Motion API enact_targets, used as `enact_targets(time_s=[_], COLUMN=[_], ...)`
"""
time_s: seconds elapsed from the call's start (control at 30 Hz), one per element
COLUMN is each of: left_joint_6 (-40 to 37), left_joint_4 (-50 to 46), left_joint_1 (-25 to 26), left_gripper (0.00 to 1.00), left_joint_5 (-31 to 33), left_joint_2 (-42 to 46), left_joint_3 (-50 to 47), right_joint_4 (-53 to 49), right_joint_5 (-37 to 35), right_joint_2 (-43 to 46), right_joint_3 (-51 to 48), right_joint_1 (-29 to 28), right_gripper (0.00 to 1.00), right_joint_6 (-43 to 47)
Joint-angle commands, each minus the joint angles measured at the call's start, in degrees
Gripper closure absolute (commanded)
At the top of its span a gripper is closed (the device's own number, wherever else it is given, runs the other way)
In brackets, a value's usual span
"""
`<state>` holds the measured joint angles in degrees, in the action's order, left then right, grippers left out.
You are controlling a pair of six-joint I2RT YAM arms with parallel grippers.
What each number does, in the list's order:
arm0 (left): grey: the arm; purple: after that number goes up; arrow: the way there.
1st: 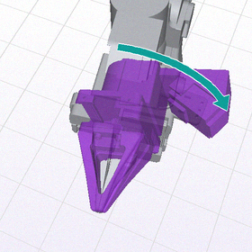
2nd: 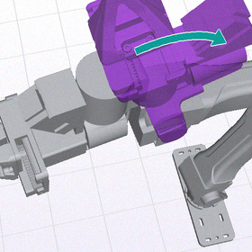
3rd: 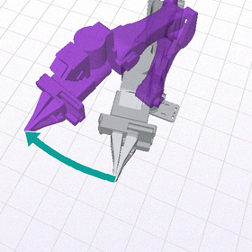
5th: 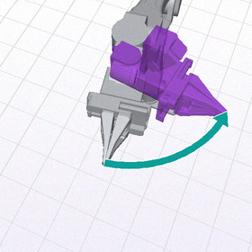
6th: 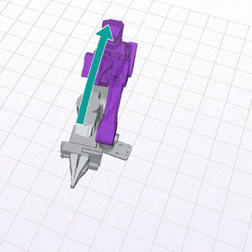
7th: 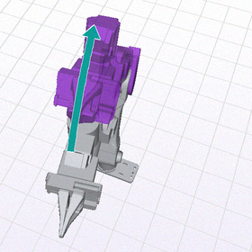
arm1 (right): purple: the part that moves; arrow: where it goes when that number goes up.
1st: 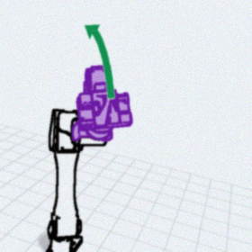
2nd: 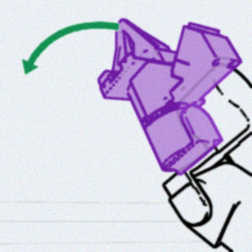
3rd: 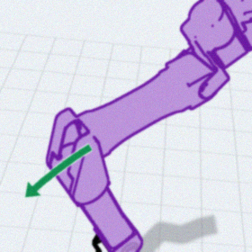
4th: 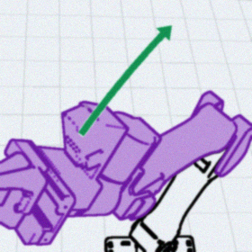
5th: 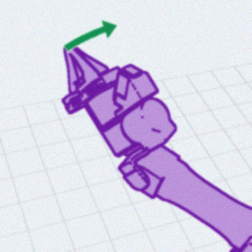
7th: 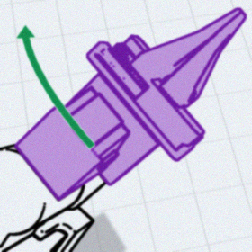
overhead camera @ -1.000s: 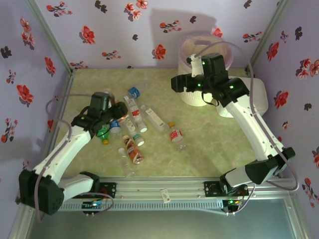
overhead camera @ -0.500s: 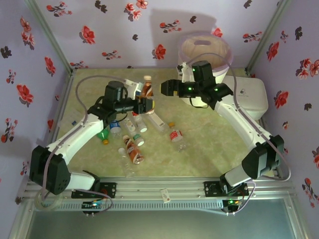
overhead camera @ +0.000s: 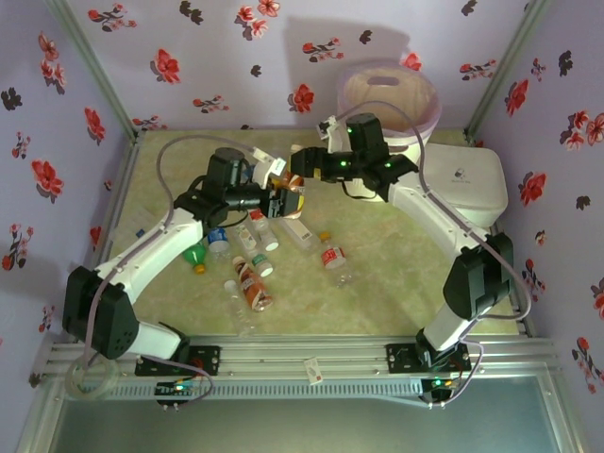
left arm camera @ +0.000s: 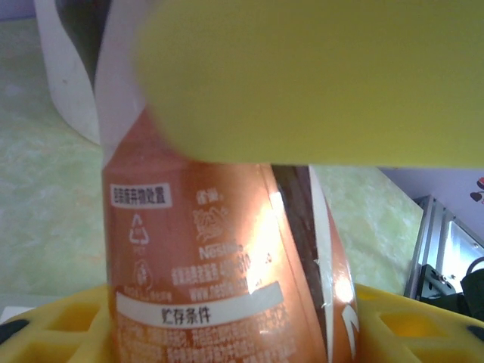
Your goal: Put the plastic bottles in the bin
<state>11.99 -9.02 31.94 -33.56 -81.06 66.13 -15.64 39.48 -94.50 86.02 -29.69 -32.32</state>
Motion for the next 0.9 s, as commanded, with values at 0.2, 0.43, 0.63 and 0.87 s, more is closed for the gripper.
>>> enact_targets(time_s=[0.2, 0.43, 0.63, 0.87], left_joint_6=[-1.1, 0.3, 0.2, -0.6], left_joint_4=[-0.2, 0.5, 0.0, -2.2], left_joint_1=[0.5, 0.6, 0.1, -0.1], left_gripper=[1.0, 0.82, 0.4, 0.0], left_joint_5=[-1.9, -1.9, -1.5, 2.2], left_joint_2=[-1.1, -1.3, -0.2, 5.1], left_joint_3=[2.4, 2.7, 2.6, -1.0], right_joint_4=[3.8, 4.4, 1.8, -4.4], right_joint_5=[0.8, 0.8, -2.0, -3.5], right_joint_2=[0.4, 0.8, 1.9, 2.2], right_joint_3=[-0.2, -0.1, 1.7, 8.2], right_joint_1=[-0.2, -0.1, 0.5, 3.6], right_gripper=[0.45, 0.55, 0.57, 0.59], right_joint_6=[-1.7, -2.5, -0.5, 3.3])
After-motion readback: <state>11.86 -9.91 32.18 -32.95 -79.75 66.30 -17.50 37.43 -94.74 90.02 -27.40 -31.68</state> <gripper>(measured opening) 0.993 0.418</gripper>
